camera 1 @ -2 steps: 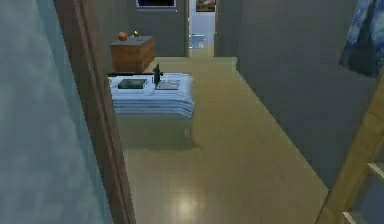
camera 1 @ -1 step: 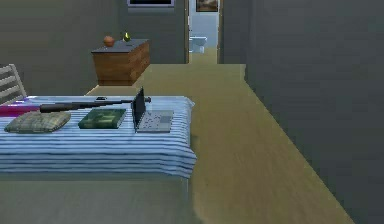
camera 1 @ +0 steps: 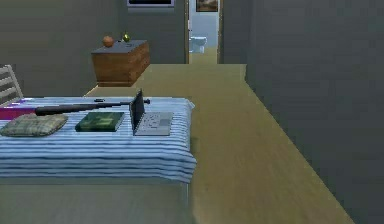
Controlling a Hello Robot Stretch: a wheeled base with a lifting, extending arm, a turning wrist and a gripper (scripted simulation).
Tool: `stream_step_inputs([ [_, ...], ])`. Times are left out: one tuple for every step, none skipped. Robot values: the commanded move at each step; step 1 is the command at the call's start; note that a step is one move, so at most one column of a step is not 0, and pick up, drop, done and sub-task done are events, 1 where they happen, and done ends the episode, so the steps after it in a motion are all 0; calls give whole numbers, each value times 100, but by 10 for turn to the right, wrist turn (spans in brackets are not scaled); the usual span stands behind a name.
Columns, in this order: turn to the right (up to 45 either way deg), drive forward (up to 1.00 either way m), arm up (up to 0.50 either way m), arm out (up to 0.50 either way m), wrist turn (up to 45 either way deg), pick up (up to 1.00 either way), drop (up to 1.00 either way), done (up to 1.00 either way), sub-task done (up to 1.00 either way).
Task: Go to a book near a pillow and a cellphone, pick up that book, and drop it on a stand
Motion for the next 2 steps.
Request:
stream_step_inputs([
  [-300, 0, 0, 0, 0, 0, 0, 0, 0],
  [-30, 0, 0, 0, 0, 0, 0, 0, 0],
])
